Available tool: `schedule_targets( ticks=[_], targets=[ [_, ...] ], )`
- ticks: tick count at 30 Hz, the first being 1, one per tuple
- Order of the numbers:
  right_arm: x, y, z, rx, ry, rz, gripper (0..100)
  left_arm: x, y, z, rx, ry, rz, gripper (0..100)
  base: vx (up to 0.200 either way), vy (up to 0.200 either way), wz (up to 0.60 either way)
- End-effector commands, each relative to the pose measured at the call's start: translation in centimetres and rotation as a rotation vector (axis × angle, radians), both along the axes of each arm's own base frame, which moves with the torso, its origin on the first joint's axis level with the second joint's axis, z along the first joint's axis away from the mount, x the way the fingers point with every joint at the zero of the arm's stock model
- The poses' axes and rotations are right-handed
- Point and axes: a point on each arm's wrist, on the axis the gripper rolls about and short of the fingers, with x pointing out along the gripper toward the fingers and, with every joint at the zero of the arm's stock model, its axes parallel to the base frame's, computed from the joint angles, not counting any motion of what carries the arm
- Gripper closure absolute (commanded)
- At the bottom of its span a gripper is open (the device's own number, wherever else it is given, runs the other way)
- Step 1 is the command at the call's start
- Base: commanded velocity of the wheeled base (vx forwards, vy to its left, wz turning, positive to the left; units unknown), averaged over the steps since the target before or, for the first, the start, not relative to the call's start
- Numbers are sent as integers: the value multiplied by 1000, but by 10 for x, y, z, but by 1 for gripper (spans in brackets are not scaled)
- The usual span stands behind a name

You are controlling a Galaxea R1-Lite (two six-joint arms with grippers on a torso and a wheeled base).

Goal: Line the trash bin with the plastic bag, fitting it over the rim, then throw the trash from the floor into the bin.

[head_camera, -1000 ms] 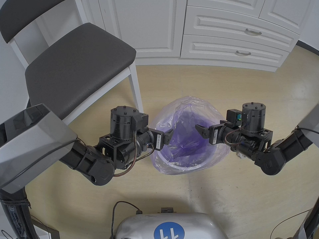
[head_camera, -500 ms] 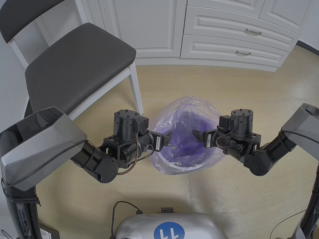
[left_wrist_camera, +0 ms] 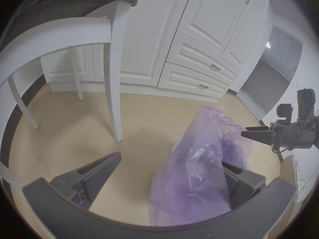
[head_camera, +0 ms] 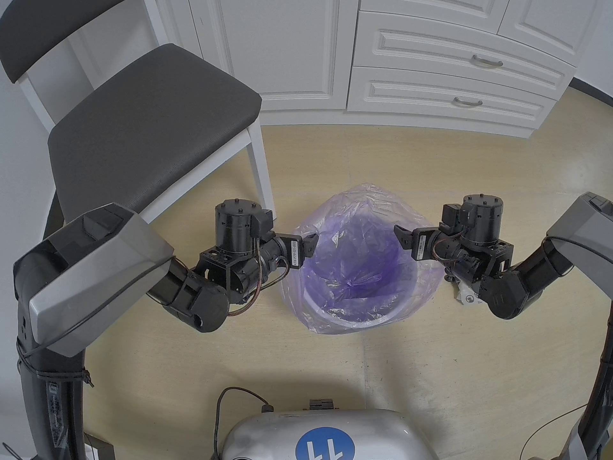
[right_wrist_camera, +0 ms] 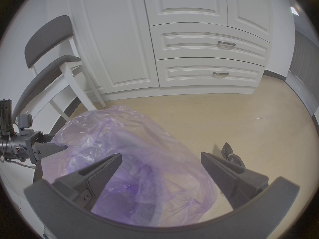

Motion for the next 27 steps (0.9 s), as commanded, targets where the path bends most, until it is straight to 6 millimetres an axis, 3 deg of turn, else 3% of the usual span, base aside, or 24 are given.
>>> schedule_targets(
  ticks=[1,14,15,20,27],
  targets=[
    [9,-7,-4,1,-1,-23,0,8,3,-2,-5,-5,17,0,0,0,0],
    [38,-30,-15,7,-11,-94,0,36,16,-14,-16,-21,71,0,0,0,0],
    [46,-33,-17,13,-18,-108,0,43,14,-23,-19,-22,87,0,0,0,0],
    [56,-31,-34,21,5,-109,0,60,15,-31,-27,-52,173,0,0,0,0],
    [68,-23,-38,112,-6,-110,0,67,18,-38,-28,-48,182,0,0,0,0]
  ],
)
